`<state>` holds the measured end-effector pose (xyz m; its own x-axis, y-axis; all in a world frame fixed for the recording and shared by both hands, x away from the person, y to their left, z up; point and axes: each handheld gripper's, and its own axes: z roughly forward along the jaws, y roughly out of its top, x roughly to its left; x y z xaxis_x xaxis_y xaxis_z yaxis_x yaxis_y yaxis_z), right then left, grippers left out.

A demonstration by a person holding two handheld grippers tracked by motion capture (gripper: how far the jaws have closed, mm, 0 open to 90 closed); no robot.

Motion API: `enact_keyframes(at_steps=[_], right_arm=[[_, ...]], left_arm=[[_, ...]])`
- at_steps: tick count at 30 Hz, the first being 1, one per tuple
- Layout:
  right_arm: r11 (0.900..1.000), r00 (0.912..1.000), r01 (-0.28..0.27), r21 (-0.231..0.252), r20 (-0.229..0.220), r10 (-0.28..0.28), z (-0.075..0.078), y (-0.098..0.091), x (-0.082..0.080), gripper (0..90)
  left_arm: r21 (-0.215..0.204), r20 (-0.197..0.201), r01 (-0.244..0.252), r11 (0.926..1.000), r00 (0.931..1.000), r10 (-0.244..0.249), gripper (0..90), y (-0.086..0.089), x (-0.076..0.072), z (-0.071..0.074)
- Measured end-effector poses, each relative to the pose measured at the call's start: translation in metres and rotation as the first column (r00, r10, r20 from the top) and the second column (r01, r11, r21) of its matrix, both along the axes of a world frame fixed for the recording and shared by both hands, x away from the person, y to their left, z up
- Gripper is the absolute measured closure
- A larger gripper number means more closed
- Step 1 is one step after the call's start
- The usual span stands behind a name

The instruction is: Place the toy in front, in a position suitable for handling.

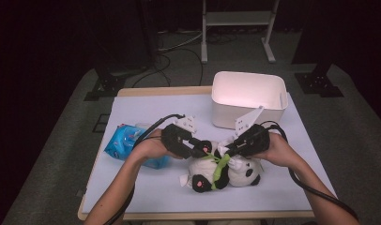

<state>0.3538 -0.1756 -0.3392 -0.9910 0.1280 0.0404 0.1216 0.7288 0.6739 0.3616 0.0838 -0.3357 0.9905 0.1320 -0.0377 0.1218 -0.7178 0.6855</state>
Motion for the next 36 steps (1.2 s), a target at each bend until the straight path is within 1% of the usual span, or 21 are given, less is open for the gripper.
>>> enact_keyframes(at_steps=[3, 5, 6, 7, 8, 9, 10, 12, 14, 18, 19, 20, 21, 24, 25, 27, 28, 29, 32, 33, 36], right_arm=[[0.9996, 0.9996, 0.027, 0.004, 0.002, -0.027, 0.001, -0.014, 0.0, 79.4], [0.9986, 0.9988, 0.049, 0.02, 0.001, -0.049, 0.002, -0.024, 0.0, 79.4], [0.9986, 0.9988, 0.049, 0.02, 0.001, -0.049, 0.002, -0.024, 0.0, 79.4], [0.9971, 0.9976, 0.069, 0.032, 0.004, -0.07, 0.002, -0.034, -0.001, 79.4], [0.9971, 0.9976, 0.069, 0.032, 0.004, -0.07, 0.002, -0.034, -0.001, 79.4], [0.995, 0.9959, 0.091, 0.041, 0.0, -0.091, 0.001, -0.044, -0.001, 79.4], [0.995, 0.9959, 0.091, 0.041, 0.0, -0.091, 0.001, -0.044, -0.001, 79.4], [0.9924, 0.9935, 0.114, 0.046, -0.013, -0.113, -0.004, -0.056, -0.001, 79.3], [0.9914, 0.9925, 0.122, 0.048, -0.015, -0.122, -0.006, -0.06, -0.002, 79.3], [0.9865, 0.988, 0.153, 0.059, -0.032, -0.151, -0.014, -0.074, -0.003, 79.3], [0.9837, 0.9854, 0.168, 0.066, -0.043, -0.165, -0.017, -0.081, -0.004, 79.3], [0.9837, 0.9854, 0.168, 0.066, -0.043, -0.165, -0.017, -0.081, -0.004, 79.3], [0.9805, 0.9819, 0.185, 0.067, -0.054, -0.181, -0.02, -0.087, -0.006, 79.3], [0.9781, 0.9791, 0.198, 0.065, -0.062, -0.194, -0.024, -0.093, -0.007, 79.3], [0.9753, 0.9758, 0.212, 0.062, -0.068, -0.208, -0.028, -0.1, -0.008, 79.3], [0.9718, 0.9714, 0.228, 0.058, -0.08, -0.223, -0.033, -0.106, -0.008, 79.3], [0.9718, 0.9714, 0.228, 0.058, -0.08, -0.223, -0.033, -0.106, -0.008, 79.3], [0.969, 0.9679, 0.24, 0.058, -0.091, -0.235, -0.039, -0.113, -0.007, 79.3], [0.9651, 0.9629, 0.256, 0.055, -0.103, -0.25, -0.044, -0.118, -0.006, 79.3], [0.9628, 0.9599, 0.264, 0.059, -0.114, -0.256, -0.048, -0.121, -0.004, 79.3], [0.9631, 0.9607, 0.262, 0.063, -0.113, -0.254, -0.047, -0.12, -0.003, 79.3]], left_arm=[[0.012, 0.005, 0.005, 0.9999, 1.0, -0.005, 55.8, -0.002, -0.001, 0.002], [0.022, 0.01, 0.011, 0.9997, 0.9999, -0.011, 55.7, -0.003, -0.002, 0.003], [0.022, 0.01, 0.011, 0.9997, 0.9999, -0.011, 55.7, -0.003, -0.002, 0.003], [0.026, 0.01, 0.013, 0.9996, 0.9999, -0.014, 55.7, -0.003, -0.002, 0.003], [0.026, 0.01, 0.013, 0.9996, 0.9999, -0.014, 55.7, -0.003, -0.002, 0.003], [0.027, 0.009, 0.012, 0.9996, 0.9999, -0.013, 55.7, -0.003, -0.003, 0.004], [0.027, 0.009, 0.012, 0.9996, 0.9999, -0.013, 55.6, -0.003, -0.003, 0.004], [0.031, 0.011, 0.015, 0.9994, 0.9998, -0.015, 55.4, -0.003, -0.002, 0.004], [0.031, 0.01, 0.013, 0.9994, 0.9999, -0.014, 55.3, -0.003, -0.002, 0.004], [0.033, 0.011, 0.015, 0.9993, 0.9998, -0.016, 55.3, -0.004, -0.003, 0.004], [0.034, 0.01, 0.018, 0.9993, 0.9998, -0.018, 55.3, -0.004, -0.003, 0.005], [0.034, 0.01, 0.018, 0.9993, 0.9998, -0.018, 55.2, -0.004, -0.003, 0.005], [0.035, 0.011, 0.018, 0.9992, 0.9998, -0.018, 55.2, -0.003, -0.003, 0.005], [0.033, 0.01, 0.017, 0.9993, 0.9998, -0.017, 55.2, -0.003, -0.003, 0.005], [0.033, 0.009, 0.017, 0.9993, 0.9998, -0.018, 55.0, -0.003, -0.004, 0.005], [0.034, 0.011, 0.022, 0.9992, 0.9997, -0.022, 55.1, -0.003, -0.004, 0.005], [0.034, 0.011, 0.022, 0.9992, 0.9997, -0.022, 55.0, -0.003, -0.004, 0.005], [0.035, 0.012, 0.022, 0.9992, 0.9997, -0.023, 55.1, -0.003, -0.004, 0.005], [0.033, 0.012, 0.022, 0.9992, 0.9997, -0.022, 55.1, -0.003, -0.004, 0.005], [0.031, 0.01, 0.021, 0.9993, 0.9997, -0.021, 55.1, -0.003, -0.004, 0.004], [0.027, 0.004, 0.025, 0.9993, 0.9997, -0.025, 55.1, -0.004, -0.004, 0.004]])
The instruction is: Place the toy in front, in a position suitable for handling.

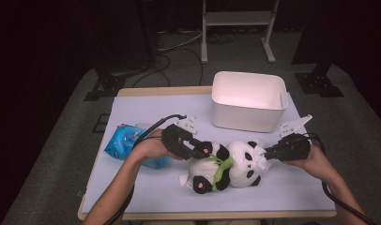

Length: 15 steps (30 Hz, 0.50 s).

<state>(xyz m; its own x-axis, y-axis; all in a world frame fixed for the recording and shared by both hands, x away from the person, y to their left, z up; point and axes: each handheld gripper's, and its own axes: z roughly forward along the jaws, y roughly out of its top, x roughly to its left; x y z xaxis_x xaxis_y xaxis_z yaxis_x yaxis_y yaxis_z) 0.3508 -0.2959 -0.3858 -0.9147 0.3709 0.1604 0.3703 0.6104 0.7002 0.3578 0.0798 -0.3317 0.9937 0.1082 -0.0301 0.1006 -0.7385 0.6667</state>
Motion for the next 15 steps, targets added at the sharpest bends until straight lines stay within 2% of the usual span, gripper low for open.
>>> enact_keyframes(at_steps=[6, 15], right_arm=[[0.9997, 0.9993, -0.026, -0.002, 0.026, 0.026, 0.013, 0.011, 0.001, 79.3], [0.9947, 0.9931, -0.099, -0.03, 0.06, 0.1, 0.034, 0.045, 0.005, 79.3]], left_arm=[[0.0, 0.003, 0.007, 1.0, 1.0, -0.007, 55.1, -0.002, -0.001, 0.0], [-0.007, 0.007, 0.009, 0.9999, 0.9999, -0.009, 55.1, -0.003, -0.003, 0.0]])
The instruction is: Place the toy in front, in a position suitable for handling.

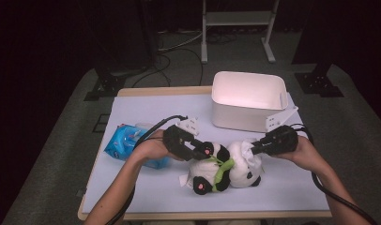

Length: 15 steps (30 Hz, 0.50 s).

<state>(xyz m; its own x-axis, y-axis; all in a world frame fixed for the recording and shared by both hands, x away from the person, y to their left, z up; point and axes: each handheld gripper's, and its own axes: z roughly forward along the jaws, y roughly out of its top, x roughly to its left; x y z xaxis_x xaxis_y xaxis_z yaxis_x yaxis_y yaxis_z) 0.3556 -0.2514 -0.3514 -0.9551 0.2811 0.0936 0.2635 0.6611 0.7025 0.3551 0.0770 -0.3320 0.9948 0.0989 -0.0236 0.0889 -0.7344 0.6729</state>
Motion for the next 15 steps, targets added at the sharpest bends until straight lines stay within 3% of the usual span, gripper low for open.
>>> enact_keyframes(at_steps=[2, 15], right_arm=[[0.9995, 0.9995, -0.03, -0.011, 0.007, 0.03, 0.006, 0.014, 0.002, 79.3], [0.991, 0.9921, -0.125, -0.048, 0.005, 0.125, 0.018, 0.06, 0.009, 79.3]], left_arm=[[0.001, 0.002, 0.002, 1.0, 1.0, -0.002, 55.1, 0.0, 0.0, 0.0], [-0.009, 0.006, 0.022, 0.9997, 0.9998, -0.022, 55.2, -0.006, -0.003, 0.002]])
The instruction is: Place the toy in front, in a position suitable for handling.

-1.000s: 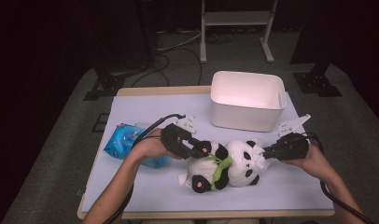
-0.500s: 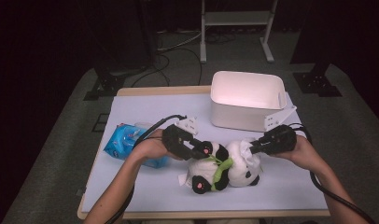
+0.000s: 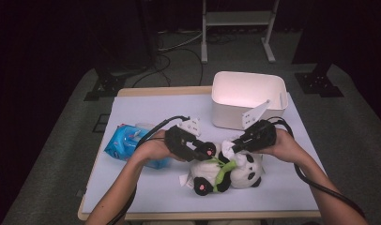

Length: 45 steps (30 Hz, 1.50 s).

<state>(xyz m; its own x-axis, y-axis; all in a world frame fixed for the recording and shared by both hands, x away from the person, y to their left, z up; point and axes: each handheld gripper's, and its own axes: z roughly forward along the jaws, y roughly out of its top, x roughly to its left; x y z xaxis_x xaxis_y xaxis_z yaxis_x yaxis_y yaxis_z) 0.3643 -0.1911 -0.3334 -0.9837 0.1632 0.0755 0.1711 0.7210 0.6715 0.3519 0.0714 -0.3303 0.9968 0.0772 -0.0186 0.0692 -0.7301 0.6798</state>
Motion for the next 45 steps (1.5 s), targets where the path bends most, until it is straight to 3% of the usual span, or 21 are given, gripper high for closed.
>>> enact_keyframes(at_steps=[4, 7, 11, 19, 25, 40, 45], right_arm=[[0.9993, 0.9996, -0.029, -0.022, -0.001, 0.029, -0.001, 0.018, 0.002, 79.3], [0.9992, 0.9993, -0.038, -0.007, -0.001, 0.038, 0.002, 0.024, 0.003, 79.3], [0.9983, 0.9988, -0.049, -0.032, 0.006, 0.05, 0.004, 0.031, 0.001, 79.3], [0.9984, 0.9999, -0.012, -0.055, -0.013, 0.011, -0.002, 0.007, -0.001, 79.3], [0.9996, 0.9998, 0.011, -0.027, -0.017, -0.011, -0.006, -0.004, -0.003, 79.3], [0.9982, 0.9982, -0.058, -0.013, 0.01, 0.058, 0.004, 0.038, 0.0, 79.3], [0.9978, 0.9976, -0.067, 0.003, 0.021, 0.067, 0.008, 0.043, 0.001, 79.4]], left_arm=[[0.003, 0.003, 0.002, 1.0, 1.0, -0.002, 55.2, -0.001, -0.001, 0.0], [-0.006, -0.002, 0.006, 1.0, 1.0, -0.006, 55.3, -0.002, -0.001, -0.001], [-0.003, 0.002, 0.01, 0.9999, 0.9999, -0.01, 55.2, -0.007, -0.001, -0.002], [0.014, 0.015, 0.001, 0.9999, 0.9999, -0.001, 54.7, -0.003, 0.0, 0.001], [0.008, 0.017, -0.01, 0.9999, 0.9998, 0.01, 54.6, 0.003, 0.0, 0.001], [-0.02, 0.019, -0.021, 0.9996, 0.9996, 0.021, 55.6, 0.006, -0.003, -0.001], [-0.034, 0.01, -0.035, 0.9988, 0.9993, 0.035, 55.8, 0.009, -0.001, -0.003]])
